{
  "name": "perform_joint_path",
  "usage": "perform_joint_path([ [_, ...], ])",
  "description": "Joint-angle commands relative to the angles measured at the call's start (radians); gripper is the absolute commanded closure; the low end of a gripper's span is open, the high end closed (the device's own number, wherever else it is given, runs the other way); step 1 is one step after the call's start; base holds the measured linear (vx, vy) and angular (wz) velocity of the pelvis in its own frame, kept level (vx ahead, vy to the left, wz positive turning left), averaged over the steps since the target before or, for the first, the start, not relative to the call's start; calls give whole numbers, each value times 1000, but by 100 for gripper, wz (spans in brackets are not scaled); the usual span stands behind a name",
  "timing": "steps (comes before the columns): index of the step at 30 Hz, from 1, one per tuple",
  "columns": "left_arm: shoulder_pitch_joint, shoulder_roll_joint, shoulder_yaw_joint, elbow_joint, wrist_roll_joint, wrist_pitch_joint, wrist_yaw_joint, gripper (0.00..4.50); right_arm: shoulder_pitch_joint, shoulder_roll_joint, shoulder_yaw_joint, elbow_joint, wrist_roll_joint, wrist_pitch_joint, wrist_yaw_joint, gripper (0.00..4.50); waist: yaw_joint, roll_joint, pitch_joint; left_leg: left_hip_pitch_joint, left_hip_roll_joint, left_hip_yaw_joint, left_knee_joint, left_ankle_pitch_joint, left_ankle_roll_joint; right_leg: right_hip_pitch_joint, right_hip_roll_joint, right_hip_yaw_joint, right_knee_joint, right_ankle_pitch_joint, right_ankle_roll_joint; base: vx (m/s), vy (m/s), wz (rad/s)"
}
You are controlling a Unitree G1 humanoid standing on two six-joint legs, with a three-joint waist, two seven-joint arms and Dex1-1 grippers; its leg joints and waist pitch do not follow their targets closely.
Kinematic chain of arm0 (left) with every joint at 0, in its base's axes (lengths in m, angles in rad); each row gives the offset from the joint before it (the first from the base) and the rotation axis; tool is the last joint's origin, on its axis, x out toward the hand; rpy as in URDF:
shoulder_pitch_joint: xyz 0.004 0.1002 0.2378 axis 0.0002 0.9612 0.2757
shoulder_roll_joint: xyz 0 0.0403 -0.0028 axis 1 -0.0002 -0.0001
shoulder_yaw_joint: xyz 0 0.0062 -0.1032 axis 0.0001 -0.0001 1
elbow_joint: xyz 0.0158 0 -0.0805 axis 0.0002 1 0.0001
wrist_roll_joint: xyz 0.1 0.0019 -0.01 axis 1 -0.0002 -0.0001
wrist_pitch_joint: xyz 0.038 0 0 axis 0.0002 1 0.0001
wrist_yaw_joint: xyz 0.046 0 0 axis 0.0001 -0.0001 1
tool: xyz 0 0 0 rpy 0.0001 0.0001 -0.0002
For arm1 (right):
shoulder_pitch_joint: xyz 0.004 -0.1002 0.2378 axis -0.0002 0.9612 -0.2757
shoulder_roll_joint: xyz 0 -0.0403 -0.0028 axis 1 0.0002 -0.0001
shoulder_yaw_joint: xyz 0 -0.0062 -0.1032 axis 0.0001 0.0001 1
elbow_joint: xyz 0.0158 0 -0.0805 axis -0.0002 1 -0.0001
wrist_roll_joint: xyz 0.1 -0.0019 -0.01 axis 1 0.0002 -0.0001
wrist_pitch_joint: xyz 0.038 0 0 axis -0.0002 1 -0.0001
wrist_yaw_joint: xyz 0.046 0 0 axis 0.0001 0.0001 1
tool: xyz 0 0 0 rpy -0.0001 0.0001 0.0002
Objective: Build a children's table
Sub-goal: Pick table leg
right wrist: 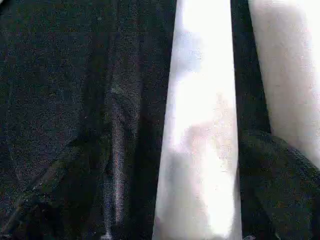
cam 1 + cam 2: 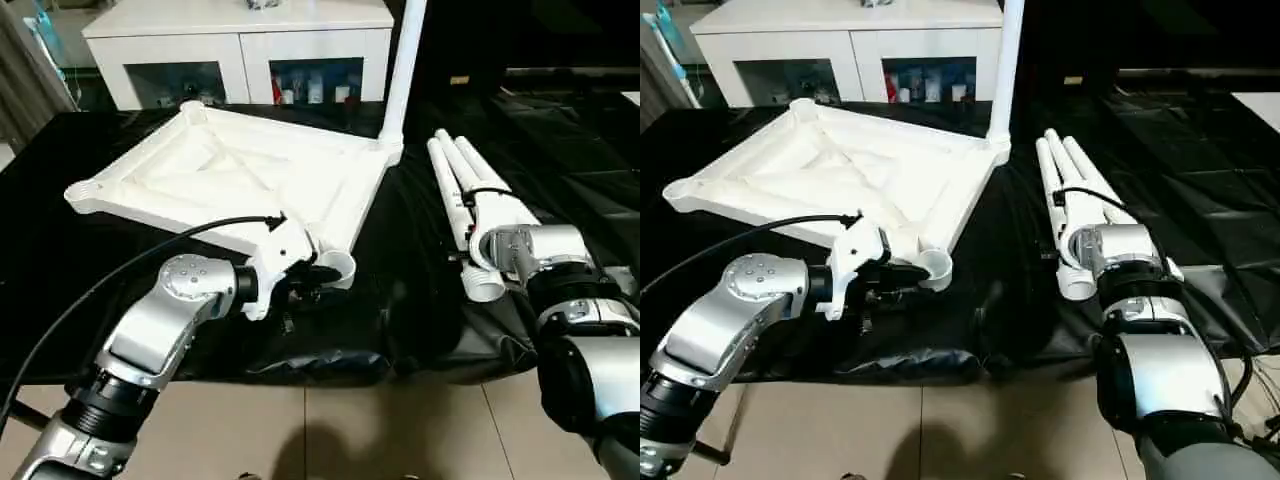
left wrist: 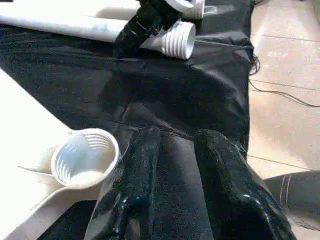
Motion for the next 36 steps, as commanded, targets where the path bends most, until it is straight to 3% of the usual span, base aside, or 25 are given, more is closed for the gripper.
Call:
perform_joint_path([
  [1, -11, 11, -7, -30, -3, 18, -6, 302, -12, -2, -1, 70, -4, -16, -2, 18, -1, -13, -73, 14, 14, 6, -62, -191, 14, 52, -18, 25, -59, -176, -260, 0, 0, 0],
  [9, -14, 16, -7, -44, -7, 36, 0, 302, -24, -1, -3, 117, -3, -41, 8, 89, 0, -17, -73, 13, 14, 6, -61, -196, 14, 52, -17, 25, -60, -181, -251, 0, 0, 0],
  [12, -16, 19, -4, -46, -9, 41, -2, 302, -29, 0, -6, 131, 0, -52, 6, 94, -1, -16, -73, 14, 14, 6, -60, -198, 15, 51, -17, 24, -60, -180, -256, 0, 0, 0],
  [14, -15, 21, -2, -52, -18, 50, -9, 302, -32, 2, -15, 139, 7, -60, 0, 129, -1, -17, -72, 12, 14, 6, -61, -203, 16, 51, -17, 24, -60, -188, -255, 0, 0, 0],
  [17, -21, 12, 6, -55, -40, 78, -13, 269, -33, 1, -18, 145, 9, -67, -3, 142, -1, -17, -73, 13, 14, 6, -61, -203, 12, 51, -16, 24, -59, -185, -256, 0, 0, 0],
  [20, -27, 3, 20, -55, -60, 95, -13, 265, -32, -1, -20, 150, 10, -73, -5, 170, -1, -17, -73, 13, 13, 7, -60, -199, 16, 51, -16, 24, -59, -183, -257, 0, 0, 0],
  [22, -31, 1, 23, -54, -61, 95, -10, 234, -32, -2, -24, 155, 13, -78, -9, 181, 0, -18, -73, 12, 13, 7, -60, -197, 17, 51, -15, 24, -59, -182, -258, 0, 0, 0],
  [30, -42, 4, 37, -42, -62, 56, 2, 182, -20, -3, -149, 105, 106, -186, -98, 250, 0, -14, -77, 11, 11, 7, -57, -167, 30, 53, -15, 23, -55, -137, -259, 0, 0, 0],
  [36, -55, -6, 46, -20, -65, 44, 16, 118, 5, 29, -187, 22, 147, -227, -97, 273, -2, -10, -78, 12, 10, 7, -56, -161, 41, 55, -13, 22, -54, -113, -265, 0, 0, 0],
])
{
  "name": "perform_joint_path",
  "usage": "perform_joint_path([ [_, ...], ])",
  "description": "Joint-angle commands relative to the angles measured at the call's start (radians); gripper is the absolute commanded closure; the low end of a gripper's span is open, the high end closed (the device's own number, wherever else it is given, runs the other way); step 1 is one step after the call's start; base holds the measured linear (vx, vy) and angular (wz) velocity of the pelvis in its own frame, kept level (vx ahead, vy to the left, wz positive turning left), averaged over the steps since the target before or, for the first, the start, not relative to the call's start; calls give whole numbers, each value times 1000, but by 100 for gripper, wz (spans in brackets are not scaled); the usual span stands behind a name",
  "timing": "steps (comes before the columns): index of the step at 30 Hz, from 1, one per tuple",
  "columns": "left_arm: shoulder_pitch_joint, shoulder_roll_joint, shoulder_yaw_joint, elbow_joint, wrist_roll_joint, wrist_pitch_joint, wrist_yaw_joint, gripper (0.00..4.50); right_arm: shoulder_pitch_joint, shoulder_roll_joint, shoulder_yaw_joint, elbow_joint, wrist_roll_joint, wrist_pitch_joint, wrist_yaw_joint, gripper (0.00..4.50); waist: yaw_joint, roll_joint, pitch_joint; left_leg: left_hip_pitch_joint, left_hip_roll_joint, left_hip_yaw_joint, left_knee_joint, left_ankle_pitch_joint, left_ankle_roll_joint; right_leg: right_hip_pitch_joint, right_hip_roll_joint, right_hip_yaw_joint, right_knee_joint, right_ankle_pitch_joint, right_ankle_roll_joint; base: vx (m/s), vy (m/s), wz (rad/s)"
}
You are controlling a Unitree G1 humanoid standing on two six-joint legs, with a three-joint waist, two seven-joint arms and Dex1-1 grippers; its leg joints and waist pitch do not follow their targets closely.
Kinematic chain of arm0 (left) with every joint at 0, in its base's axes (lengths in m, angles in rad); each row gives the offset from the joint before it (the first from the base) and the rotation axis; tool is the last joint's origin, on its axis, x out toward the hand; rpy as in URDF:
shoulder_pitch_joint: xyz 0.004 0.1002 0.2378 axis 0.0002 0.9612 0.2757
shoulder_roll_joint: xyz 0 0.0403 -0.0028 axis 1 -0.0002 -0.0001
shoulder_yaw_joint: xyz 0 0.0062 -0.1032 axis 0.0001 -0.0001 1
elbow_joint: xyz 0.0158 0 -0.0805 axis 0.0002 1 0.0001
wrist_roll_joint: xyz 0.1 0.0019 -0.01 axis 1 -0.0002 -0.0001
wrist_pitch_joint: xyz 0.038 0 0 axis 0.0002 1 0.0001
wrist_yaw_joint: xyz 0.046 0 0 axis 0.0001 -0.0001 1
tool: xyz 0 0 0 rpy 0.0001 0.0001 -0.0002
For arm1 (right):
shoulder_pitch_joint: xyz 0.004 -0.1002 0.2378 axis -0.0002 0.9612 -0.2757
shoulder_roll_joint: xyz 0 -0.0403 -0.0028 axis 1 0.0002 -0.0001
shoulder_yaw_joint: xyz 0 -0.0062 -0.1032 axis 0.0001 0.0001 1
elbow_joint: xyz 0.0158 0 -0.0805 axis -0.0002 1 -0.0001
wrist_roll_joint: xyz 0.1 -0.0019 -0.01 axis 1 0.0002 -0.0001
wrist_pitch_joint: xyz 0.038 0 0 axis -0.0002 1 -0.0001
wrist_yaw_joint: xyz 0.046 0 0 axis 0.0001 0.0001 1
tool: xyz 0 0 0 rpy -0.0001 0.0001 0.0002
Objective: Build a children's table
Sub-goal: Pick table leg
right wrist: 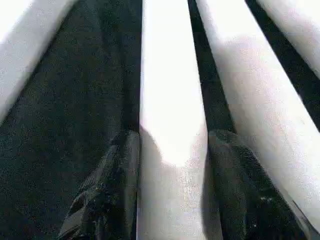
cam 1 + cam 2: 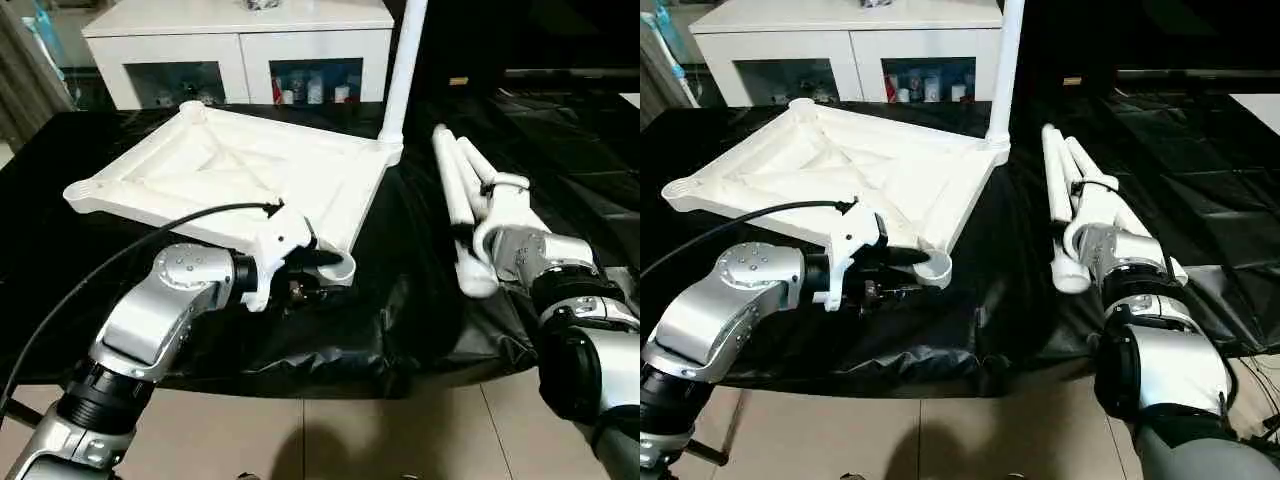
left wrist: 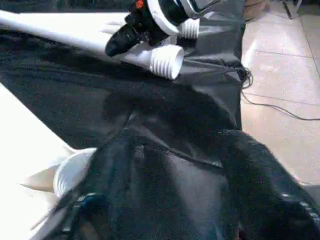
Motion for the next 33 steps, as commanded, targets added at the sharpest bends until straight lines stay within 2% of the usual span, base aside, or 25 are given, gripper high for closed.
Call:
perform_joint_path([
  [1, -15, 0, 15, 15, -1, -11, 9, 105, 11, 16, -15, -48, 20, -13, 3, 274, -1, -8, -77, 13, 10, 7, -57, -161, 41, 56, -13, 22, -55, -110, -265, 0, 0, 0],
  [3, -17, -1, 16, 17, -2, -12, 10, 100, 18, 22, -14, -57, 21, -21, 5, 275, 0, -8, -77, 12, 10, 7, -57, -157, 43, 57, -14, 22, -56, -109, -266, 0, 0, 0],
  [4, -20, -2, 17, 20, -3, -18, 13, 100, 28, 33, -15, -77, 27, -40, 4, 276, 1, -4, -79, 14, 11, 6, -56, -151, 42, 57, -14, 22, -54, -105, -268, 0, 0, 0],
  [8, -28, -10, 34, 25, -4, -33, 28, 59, 51, 54, -27, -149, 50, -111, 11, 276, 2, -7, -78, 15, 11, 7, -58, -161, 42, 56, -14, 23, -55, -109, -266, 0, 0, 0],
  [10, -46, -44, 71, 50, 1, -68, 84, 58, 79, 88, -50, -273, 89, -238, 40, 276, 6, -9, -79, 15, 13, 9, -57, -158, 49, 55, -16, 26, -57, -99, -250, 0, 0, 0],
  [11, -64, -74, 98, 78, 7, -93, 137, 58, 102, 113, -62, -359, 119, -314, 73, 276, 6, -11, -82, 14, 13, 7, -56, -143, 50, 59, -15, 25, -53, -84, -250, 0, 0, 0],
  [12, -92, -122, 143, 114, 6, -106, 219, 39, 137, 141, -56, -475, 135, -377, 100, 276, 12, -12, -81, 15, 14, 9, -55, -136, 66, 56, -15, 27, -54, -58, -235, 0, 0, 0],
  [13, -123, -176, 194, 135, -24, -88, 287, 24, 168, 175, -65, -579, 161, -408, 96, 276, 11, -18, -84, 10, 13, 5, -56, -110, 80, 64, -15, 25, -51, -36, -233, 0, 0, 0],
  [15, -134, -197, 215, 138, -43, -73, 308, 17, 178, 190, -73, -615, 175, -414, 88, 277, 13, -16, -83, 10, 13, 5, -55, -84, 95, 59, -15, 24, -49, -28, -242, 0, 0, 0],
  [18, -151, -237, 239, 111, -106, -32, 306, 0, 208, 225, -96, -704, 230, -448, 112, 277, 14, -16, -80, 12, 12, 8, -57, -110, 98, 56, -14, 25, -56, -84, -244, 0, 0, 0],
  [22, -180, -287, 268, 110, -174, -4, 312, 0, 255, 234, -40, -800, 276, -431, 232, 277, 16, -17, -81, 8, 12, 6, -57, -117, 108, 57, -13, 24, -60, -89, -243, 0, 0, 0],
  [24, -237, -346, 325, 136, -244, 69, 361, 0, 314, 220, 62, -886, 281, -403, 373, 277, 18, -20, -81, 6, 12, 6, -56, -114, 110, 59, -13, 24, -60, -80, -244, 0, 0, 0],
  [25, -237, -346, 325, 136, -244, 69, 361, 0, 314, 220, 62, -886, 281, -403, 373, 277, 17, -20, -80, 6, 11, 7, -55, -112, 110, 60, -12, 24, -58, -77, -245, 0, 0, 0],
  [26, -280, -374, 368, 170, -280, 113, 409, 0, 334, 208, 96, -917, 318, -334, 442, 277, 15, -24, -79, 1, 9, 5, -56, -112, 113, 64, -12, 22, -58, -84, -244, 0, 0, 0],
  [27, -335, -406, 425, 215, -333, 164, 470, 0, 364, 188, 137, -962, 375, -242, 525, 277, 17, -22, -78, 9, 8, 6, -52, -129, 115, 62, -10, 23, -60, -91, -248, 0, 0, 0],
  [29, -381, -419, 461, 255, -371, 169, 494, 0, 387, 169, 162, -996, 422, -173, 578, 277, 18, -29, -74, 1, 7, 5, -56, -135, 120, 64, -13, 22, -68, -125, -237, 0, 0, 0],
  [30, -390, -422, 468, 264, -379, 168, 498, 0, 393, 165, 166, -1004, 436, -155, 589, 277, 24, -26, -76, 6, 9, 3, -55, -138, 117, 63, -15, 23, -69, -145, -232, 0, 0, 0],
  [31, -413, -427, 486, 286, -398, 164, 507, 0, 405, 158, 172, -1024, 470, -113, 615, 277, 21, -29, -75, 2, 6, 3, -55, -133, 120, 64, -14, 22, -70, -147, -231, 0, 0, 0],
  [33, -429, -430, 498, 302, -417, 164, 507, 0, 417, 145, 186, -1034, 471, -103, 640, 278, 29, -27, -77, 3, 9, 2, -54, -111, 118, 61, -14, 22, -70, -138, -227, 0, 0, 0],
])
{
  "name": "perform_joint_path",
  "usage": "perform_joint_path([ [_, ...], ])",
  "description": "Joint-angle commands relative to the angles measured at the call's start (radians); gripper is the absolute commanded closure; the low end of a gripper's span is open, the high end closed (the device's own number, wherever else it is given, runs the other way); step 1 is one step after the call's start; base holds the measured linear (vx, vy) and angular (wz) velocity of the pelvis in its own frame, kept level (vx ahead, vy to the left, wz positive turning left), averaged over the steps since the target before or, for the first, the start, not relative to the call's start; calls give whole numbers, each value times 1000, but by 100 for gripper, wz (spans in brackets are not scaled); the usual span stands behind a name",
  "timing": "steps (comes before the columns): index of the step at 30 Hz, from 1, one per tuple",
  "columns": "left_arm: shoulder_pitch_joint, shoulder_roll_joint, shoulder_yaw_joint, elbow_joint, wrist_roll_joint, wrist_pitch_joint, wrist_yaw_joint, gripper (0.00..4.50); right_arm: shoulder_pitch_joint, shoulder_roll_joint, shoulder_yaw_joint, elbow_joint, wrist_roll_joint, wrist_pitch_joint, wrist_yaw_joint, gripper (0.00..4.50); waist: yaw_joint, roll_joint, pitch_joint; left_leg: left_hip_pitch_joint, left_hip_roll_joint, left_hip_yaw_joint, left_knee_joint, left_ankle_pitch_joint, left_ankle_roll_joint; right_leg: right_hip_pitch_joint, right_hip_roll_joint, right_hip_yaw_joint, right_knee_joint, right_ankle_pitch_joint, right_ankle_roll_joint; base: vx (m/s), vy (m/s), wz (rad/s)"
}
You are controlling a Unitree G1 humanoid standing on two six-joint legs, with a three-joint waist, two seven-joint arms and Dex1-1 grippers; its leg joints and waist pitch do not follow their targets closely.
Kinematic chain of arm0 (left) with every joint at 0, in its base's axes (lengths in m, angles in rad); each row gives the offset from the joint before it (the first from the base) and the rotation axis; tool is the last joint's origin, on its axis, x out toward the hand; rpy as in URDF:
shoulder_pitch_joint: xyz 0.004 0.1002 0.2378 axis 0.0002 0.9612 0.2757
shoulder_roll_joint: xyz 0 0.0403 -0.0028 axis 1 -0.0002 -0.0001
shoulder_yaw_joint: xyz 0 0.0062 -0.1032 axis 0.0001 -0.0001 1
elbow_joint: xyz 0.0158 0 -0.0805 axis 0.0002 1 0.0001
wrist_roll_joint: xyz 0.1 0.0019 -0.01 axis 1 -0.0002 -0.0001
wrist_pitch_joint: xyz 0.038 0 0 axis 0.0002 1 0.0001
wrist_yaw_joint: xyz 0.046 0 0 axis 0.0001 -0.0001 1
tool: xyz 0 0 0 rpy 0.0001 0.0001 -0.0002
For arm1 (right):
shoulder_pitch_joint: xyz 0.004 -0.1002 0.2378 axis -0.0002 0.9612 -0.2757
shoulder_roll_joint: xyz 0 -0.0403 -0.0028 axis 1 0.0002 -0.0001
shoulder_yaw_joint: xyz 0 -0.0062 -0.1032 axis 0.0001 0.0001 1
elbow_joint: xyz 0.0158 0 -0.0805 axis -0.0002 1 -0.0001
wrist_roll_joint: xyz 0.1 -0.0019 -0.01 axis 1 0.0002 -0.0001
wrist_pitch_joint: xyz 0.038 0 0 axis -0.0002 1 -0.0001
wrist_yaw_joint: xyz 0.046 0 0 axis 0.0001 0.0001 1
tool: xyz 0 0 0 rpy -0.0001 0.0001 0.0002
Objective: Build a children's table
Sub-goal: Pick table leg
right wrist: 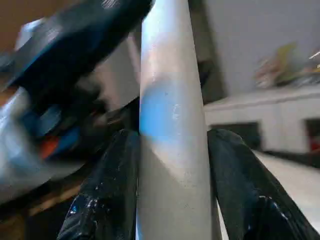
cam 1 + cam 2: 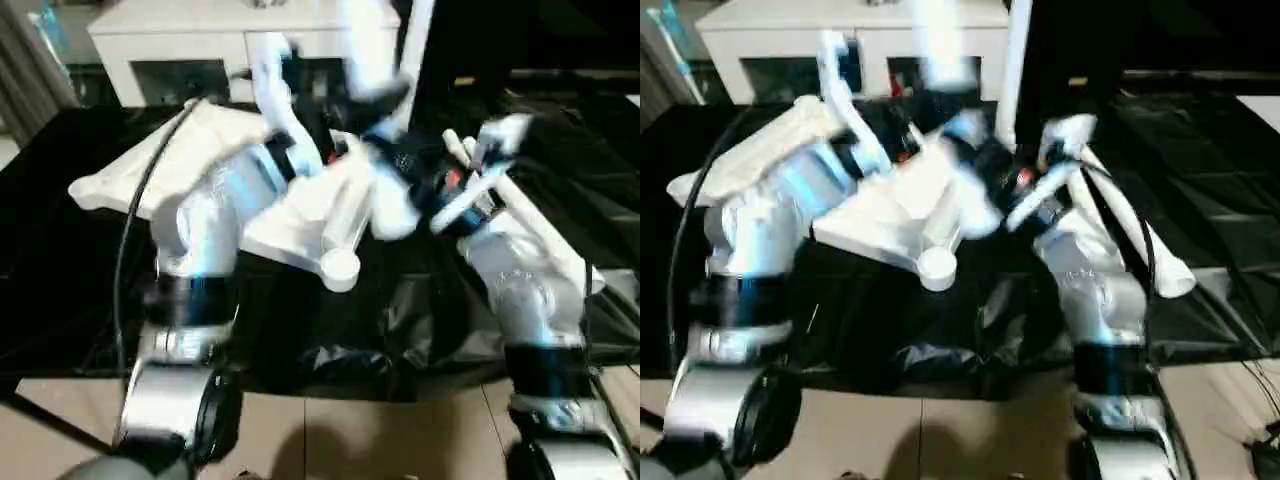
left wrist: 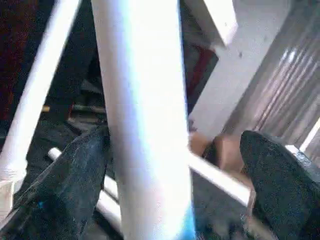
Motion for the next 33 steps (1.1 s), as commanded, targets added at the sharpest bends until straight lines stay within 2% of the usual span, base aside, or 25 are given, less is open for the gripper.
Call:
perform_joint_path([
  [1, -23, 0, 24, 26, -35, 11, 11, 0, 7, -17, 22, -34, 19, 23, 43, 278, 9, -23, -80, 9, 11, 2, -56, -103, 109, 63, -14, 23, -64, -122, -233, 0, 0, 0],
  [8, -48, -18, 60, 31, -88, 80, 45, 0, 43, -44, 43, -81, 36, 67, 81, 278, 22, -21, -82, 9, 13, 2, -52, -75, 120, 62, -16, 23, -56, -52, -259, 0, 0, 0],
  [11, -49, -17, 67, 40, -96, 78, 64, 0, 48, -47, 41, -89, 45, 81, 80, 278, 25, -22, -81, 7, 12, 2, -52, -92, 116, 62, -18, 22, -61, -86, -247, 0, 0, 0],
  [15, -47, -14, 79, 45, -106, 93, 76, 41, 51, -54, 49, -90, 35, 82, 76, 278, 28, -25, -80, 7, 12, 2, -54, -97, 101, 62, -18, 23, -62, -115, -230, 0, 0, 0],
  [18, -46, -7, 84, 53, -90, 95, 110, 81, 50, -66, 88, -91, -37, 48, 58, 278, 29, -26, -80, 7, 12, 1, -54, -91, 94, 61, -18, 23, -62, -115, -220, 0, 0, 0],
  [19, -44, -6, 83, 56, -83, 88, 126, 84, 47, -64, 108, -83, -94, 5, 29, 278, 29, -26, -80, 6, 12, 1, -54, -86, 88, 61, -18, 23, -62, -116, -215, 0, 0, 0],
  [20, -44, -6, 84, 56, -83, 87, 128, 90, 46, -64, 110, -82, -99, 1, 27, 278, 29, -26, -80, 6, 12, 1, -54, -87, 85, 60, -19, 23, -62, -118, -213, 0, 0, 0],
  [22, -46, -7, 82, 68, -60, 67, 160, 103, 39, -59, 145, -61, -207, -91, -33, 278, 29, -25, -80, 7, 12, 1, -53, -89, 82, 59, -19, 23, -62, -120, -210, 0, 0, 0],
  [24, -52, -14, 96, 88, -52, 47, 194, 125, 33, -43, 179, -45, -283, -156, -79, 278, 26, -24, -80, 6, 9, 1, -54, -94, 68, 59, -19, 23, -64, -131, -197, 0, 0, 0],
  [28, -51, -18, 105, 105, -39, 25, 230, 171, 26, 2, 218, -28, -375, -223, -186, 278, 23, -21, -80, 7, 10, 0, -55, -91, 70, 57, -16, 23, -61, -102, -201, 0, 0, 0],
  [31, -49, -22, 107, 103, -43, 25, 237, 186, 24, 11, 230, -20, -398, -235, -203, 278, 22, -20, -80, 7, 10, -1, -56, -105, 75, 59, -16, 23, -61, -95, -209, 0, 0, 0],
  [33, -43, -30, 103, 95, -41, 20, 255, 214, 20, 27, 251, 4, -466, -276, -263, 278, 22, -20, -79, 8, 11, 0, -56, -113, 75, 58, -16, 24, -62, -100, -209, 0, 0, 0],
])
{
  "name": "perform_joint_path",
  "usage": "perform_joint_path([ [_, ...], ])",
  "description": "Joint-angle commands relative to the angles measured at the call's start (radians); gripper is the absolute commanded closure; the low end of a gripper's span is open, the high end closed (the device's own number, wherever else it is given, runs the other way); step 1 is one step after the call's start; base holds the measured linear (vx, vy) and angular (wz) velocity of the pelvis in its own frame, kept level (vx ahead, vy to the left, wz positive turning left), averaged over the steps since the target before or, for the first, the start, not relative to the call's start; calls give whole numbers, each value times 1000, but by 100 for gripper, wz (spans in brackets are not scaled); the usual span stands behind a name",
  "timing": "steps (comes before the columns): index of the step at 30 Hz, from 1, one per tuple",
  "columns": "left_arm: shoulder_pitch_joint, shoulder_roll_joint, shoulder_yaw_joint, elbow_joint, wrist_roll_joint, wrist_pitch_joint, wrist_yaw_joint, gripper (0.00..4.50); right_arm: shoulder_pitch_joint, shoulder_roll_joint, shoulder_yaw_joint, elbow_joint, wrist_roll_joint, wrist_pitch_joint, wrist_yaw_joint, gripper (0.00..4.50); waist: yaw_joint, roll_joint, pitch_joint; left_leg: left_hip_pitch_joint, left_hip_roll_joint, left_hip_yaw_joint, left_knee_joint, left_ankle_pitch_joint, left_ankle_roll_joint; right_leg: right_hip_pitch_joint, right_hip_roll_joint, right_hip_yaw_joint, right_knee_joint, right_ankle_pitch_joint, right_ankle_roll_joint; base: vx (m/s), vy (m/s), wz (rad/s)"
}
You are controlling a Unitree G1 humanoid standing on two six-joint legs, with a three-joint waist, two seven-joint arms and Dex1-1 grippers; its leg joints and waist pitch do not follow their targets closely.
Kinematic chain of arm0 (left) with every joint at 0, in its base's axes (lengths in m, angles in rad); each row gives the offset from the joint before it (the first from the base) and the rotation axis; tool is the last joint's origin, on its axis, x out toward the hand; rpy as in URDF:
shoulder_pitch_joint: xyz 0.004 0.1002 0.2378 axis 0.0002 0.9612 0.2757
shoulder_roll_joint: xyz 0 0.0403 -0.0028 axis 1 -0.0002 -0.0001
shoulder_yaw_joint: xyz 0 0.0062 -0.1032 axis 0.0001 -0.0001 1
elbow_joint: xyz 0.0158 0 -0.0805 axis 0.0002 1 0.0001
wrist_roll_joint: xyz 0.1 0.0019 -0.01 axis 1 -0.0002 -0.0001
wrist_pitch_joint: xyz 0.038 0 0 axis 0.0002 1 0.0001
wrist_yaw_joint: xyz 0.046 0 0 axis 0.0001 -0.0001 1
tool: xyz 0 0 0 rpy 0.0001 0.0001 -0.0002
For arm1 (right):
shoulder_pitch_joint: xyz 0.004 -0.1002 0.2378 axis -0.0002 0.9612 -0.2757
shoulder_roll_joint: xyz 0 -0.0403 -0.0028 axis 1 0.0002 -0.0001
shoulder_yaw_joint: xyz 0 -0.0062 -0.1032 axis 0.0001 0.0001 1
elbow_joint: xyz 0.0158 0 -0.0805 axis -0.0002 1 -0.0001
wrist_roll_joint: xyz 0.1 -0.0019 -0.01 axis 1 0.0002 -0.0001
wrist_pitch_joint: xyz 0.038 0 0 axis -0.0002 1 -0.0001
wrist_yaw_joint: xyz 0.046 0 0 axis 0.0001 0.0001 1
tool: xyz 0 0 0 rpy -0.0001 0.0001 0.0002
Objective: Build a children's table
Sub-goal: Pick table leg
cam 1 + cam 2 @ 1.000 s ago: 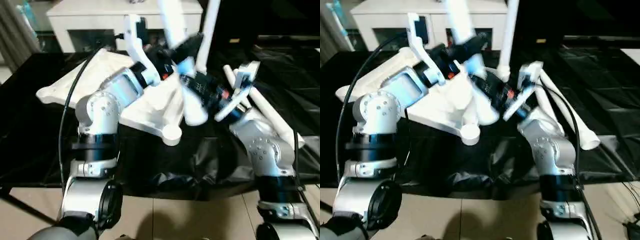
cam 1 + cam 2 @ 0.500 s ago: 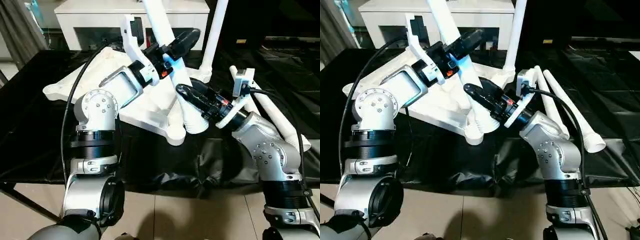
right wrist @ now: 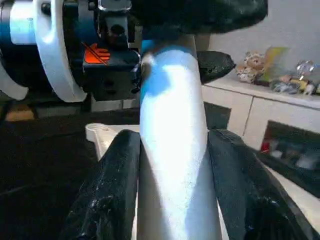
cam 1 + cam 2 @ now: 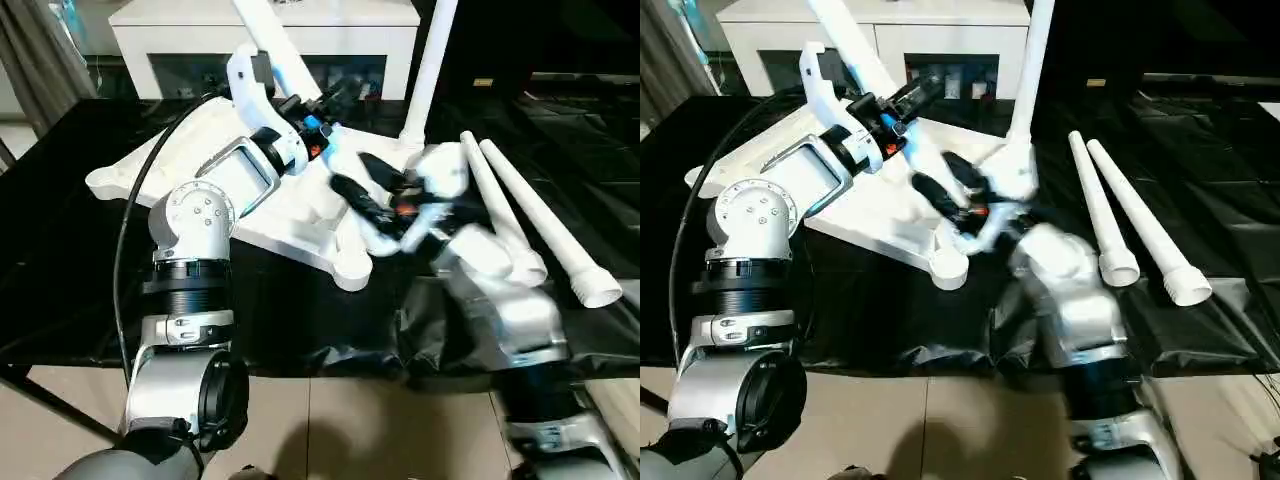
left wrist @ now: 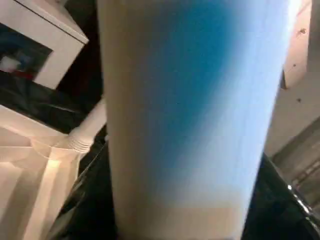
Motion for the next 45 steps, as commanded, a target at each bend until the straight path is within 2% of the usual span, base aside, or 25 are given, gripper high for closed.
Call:
perform_joint_path([
  [1, -13, -11, -12, -7, 0, -5, 15, 214, -18, 9, 11, 19, -45, -25, -45, 278, -3, -18, -80, 18, 11, 2, -61, -115, 68, 60, -16, 25, -60, -104, -210, 0, 0, 0],
  [4, -11, -14, -13, -9, 3, -10, 22, 223, -22, 20, 12, 31, -60, -41, -65, 278, -4, -18, -79, 17, 11, 2, -61, -123, 69, 62, -15, 26, -60, -111, -206, 0, 0, 0],
  [5, -10, -15, -14, -9, 4, -16, 26, 250, -23, 20, 21, 37, -83, -56, -77, 278, -4, -18, -80, 17, 11, 2, -61, -118, 69, 62, -15, 25, -59, -106, -206, 0, 0, 0],
  [7, -3, -15, -23, -21, 8, -26, 26, 257, -24, 25, 37, 50, -117, -84, -94, 278, -4, -16, -80, 16, 10, 2, -60, -113, 71, 63, -15, 25, -59, -94, -207, 0, 0, 0],
  [11, 5, 0, -46, -30, 32, -32, 10, 266, -26, 36, 41, 63, -113, -98, -91, 278, -10, -14, -80, 16, 10, 1, -61, -121, 76, 63, -14, 25, -59, -93, -212, 0, 0, 0],
  [12, 5, 0, -46, -30, 32, -32, 10, 267, -26, 36, 41, 63, -113, -98, -91, 243, -12, -14, -80, 16, 10, 1, -61, -124, 78, 64, -14, 25, -58, -91, -215, 0, 0, 0],
  [14, 9, 15, -58, -35, 37, -30, -16, 267, -20, 43, 34, 59, -82, -83, -68, 208, -13, -17, -80, 16, 10, 1, -61, -123, 80, 64, -14, 25, -58, -83, -217, 0, 0, 0],
  [16, 15, 43, -83, -51, 41, -23, -65, 268, -12, 50, 11, 43, -17, -32, -30, 188, -15, -14, -80, 18, 11, 0, -61, -125, 89, 65, -15, 25, -56, -81, -225, 0, 0, 0],
  [17, 20, 63, -103, -60, 42, -17, -104, 268, -11, 44, -4, 30, 37, 19, 11, 188, -14, -17, -80, 17, 11, 0, -61, -120, 93, 65, -14, 25, -55, -74, -229, 0, 0, 0],
  [18, 21, 70, -110, -62, 41, -14, -116, 268, -12, 40, -8, 27, 53, 35, 26, 165, -14, -15, -80, 18, 11, 1, -61, -123, 98, 65, -14, 26, -55, -77, -232, 0, 0, 0],
  [20, 23, 83, -121, -64, 41, -10, -137, 268, -14, 31, -14, 22, 81, 64, 54, 162, -13, -14, -81, 18, 13, 0, -61, -114, 96, 66, -15, 26, -53, -65, -238, 0, 0, 0],
  [21, 33, 113, -149, -82, 34, -1, -205, 268, -11, -5, -19, -2, 135, 123, 122, 151, -14, -13, -80, 18, 13, 0, -60, -109, 97, 65, -15, 26, -52, -55, -242, 0, 0, 0],
  [22, 33, 113, -149, -82, 34, -1, -205, 268, -11, -5, -19, -2, 135, 123, 122, 151, -14, -15, -80, 19, 11, 0, -61, -110, 101, 68, -13, 25, -54, -58, -241, 0, 0, 0],
  [24, 46, 152, -182, -108, 20, 15, -295, 268, -11, -52, -30, -32, 209, 215, 203, 130, -12, -13, -80, 19, 14, 1, -60, -108, 98, 68, -15, 27, -50, -51, -250, 0, 0, 0],
  [28, 72, 227, -229, -169, -34, 62, -463, 268, -24, -154, -62, -66, 343, 392, 343, 126, -9, -13, -80, 21, 15, 1, -60, -109, 98, 68, -15, 27, -49, -50, -264, 0, 0, 0],
  [29, 72, 227, -229, -169, -34, 62, -463, 268, -24, -154, -62, -66, 343, 392, 343, 126, -9, -13, -80, 21, 15, 1, -60, -113, 92, 68, -15, 26, -48, -56, -267, 0, 0, 0],
  [31, 84, 265, -260, -195, -48, 76, -537, 268, -37, -195, -70, -68, 385, 458, 394, 126, -10, -15, -79, 20, 15, 3, -60, -124, 82, 66, -17, 27, -51, -78, -267, 0, 0, 0],
  [35, 89, 281, -281, -208, -60, 70, -607, 268, -50, -243, -41, -64, 399, 525, 458, 126, -11, -19, -76, 19, 14, 3, -61, -130, 68, 67, -18, 27, -53, -117, -253, 0, 0, 0],
  [37, 94, 286, -290, -219, -65, 70, -631, 268, -51, -251, -30, -65, 406, 548, 464, 126, -10, -18, -76, 20, 15, 3, -62, -135, 60, 66, -19, 27, -54, -137, -247, 0, 0, 0],
  [38, 98, 288, -299, -228, -69, 70, -652, 268, -50, -254, -16, -65, 411, 571, 471, 154, -10, -22, -77, 21, 15, 4, -62, -138, 56, 65, -20, 28, -55, -146, -243, 0, 0, 0],
  [45, 99, 292, -301, -225, -71, 60, -678, 268, -47, -257, 7, -56, 408, 607, 483, 208, -9, -22, -79, 21, 15, 4, -61, -126, 48, 64, -19, 28, -53, -137, -240, 0, 0, 0],
])
